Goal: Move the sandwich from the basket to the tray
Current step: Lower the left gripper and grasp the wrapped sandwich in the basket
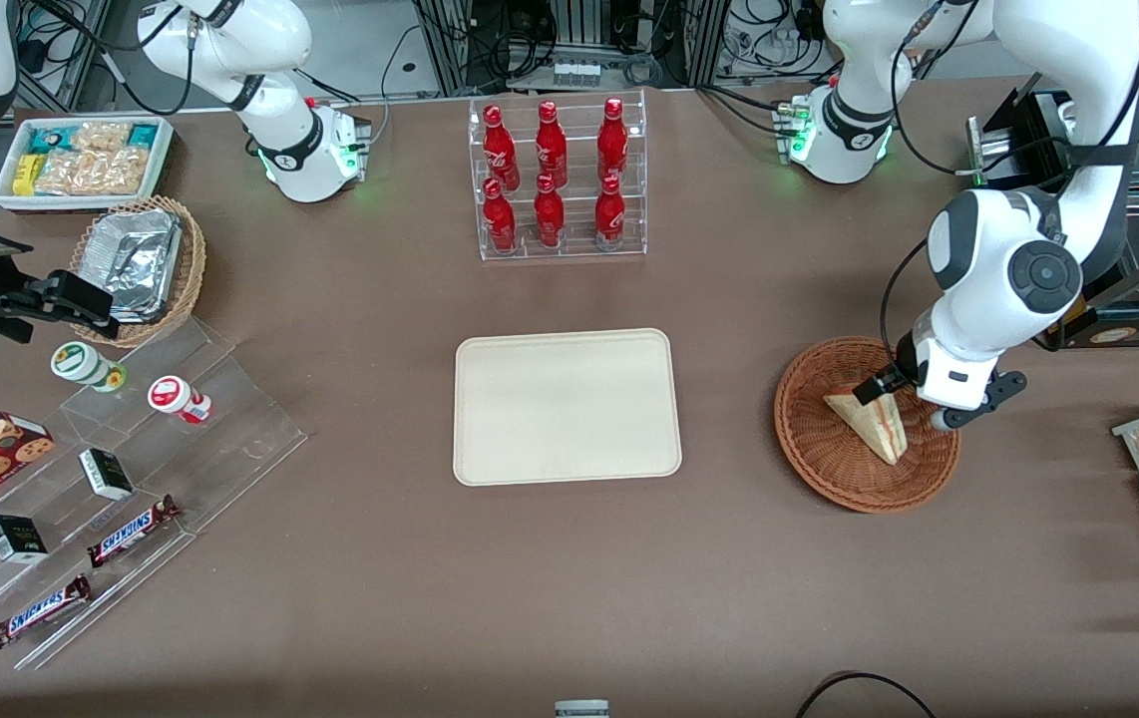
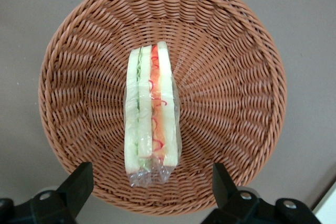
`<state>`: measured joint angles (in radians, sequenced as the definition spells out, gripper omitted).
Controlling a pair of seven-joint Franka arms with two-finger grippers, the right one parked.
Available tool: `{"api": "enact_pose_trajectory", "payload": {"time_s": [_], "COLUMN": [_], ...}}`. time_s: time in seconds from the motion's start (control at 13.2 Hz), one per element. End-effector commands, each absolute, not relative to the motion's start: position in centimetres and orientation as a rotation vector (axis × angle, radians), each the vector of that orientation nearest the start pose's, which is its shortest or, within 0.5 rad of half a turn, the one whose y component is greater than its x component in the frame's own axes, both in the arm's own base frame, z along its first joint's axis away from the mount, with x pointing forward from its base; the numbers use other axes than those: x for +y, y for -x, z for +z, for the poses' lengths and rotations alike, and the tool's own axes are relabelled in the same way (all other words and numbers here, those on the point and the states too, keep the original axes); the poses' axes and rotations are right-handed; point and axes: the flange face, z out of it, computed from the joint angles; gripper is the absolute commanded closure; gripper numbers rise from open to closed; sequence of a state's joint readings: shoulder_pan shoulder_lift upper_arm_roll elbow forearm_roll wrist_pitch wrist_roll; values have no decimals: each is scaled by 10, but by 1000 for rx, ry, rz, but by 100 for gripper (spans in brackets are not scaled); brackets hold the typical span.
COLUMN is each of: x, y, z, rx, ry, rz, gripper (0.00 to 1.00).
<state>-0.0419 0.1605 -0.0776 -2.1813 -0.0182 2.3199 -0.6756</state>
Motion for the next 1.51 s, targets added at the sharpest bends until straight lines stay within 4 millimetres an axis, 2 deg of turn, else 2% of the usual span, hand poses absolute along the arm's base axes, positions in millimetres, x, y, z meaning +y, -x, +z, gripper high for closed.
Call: {"api": "enact_pose_trajectory", "payload": {"time_s": [0.0, 0.76, 0.83, 0.91, 0.98, 1.06, 1.21, 1.44], "x": [-69, -67, -66, -66, -66, -65, -65, -69], "y": [-548, -550, -548, -548, -546, -543, -543, -556], "z": [306, 253, 249, 252, 253, 258, 276, 307], "rx": [-998, -999, -1001, -996, -994, -980, -953, -867], "ry": [3004, 2990, 2983, 2983, 2978, 2969, 2965, 2988], "rz": [28, 82, 100, 104, 121, 154, 180, 193], "gripper": [0, 0, 4, 36, 77, 100, 100, 100]}}
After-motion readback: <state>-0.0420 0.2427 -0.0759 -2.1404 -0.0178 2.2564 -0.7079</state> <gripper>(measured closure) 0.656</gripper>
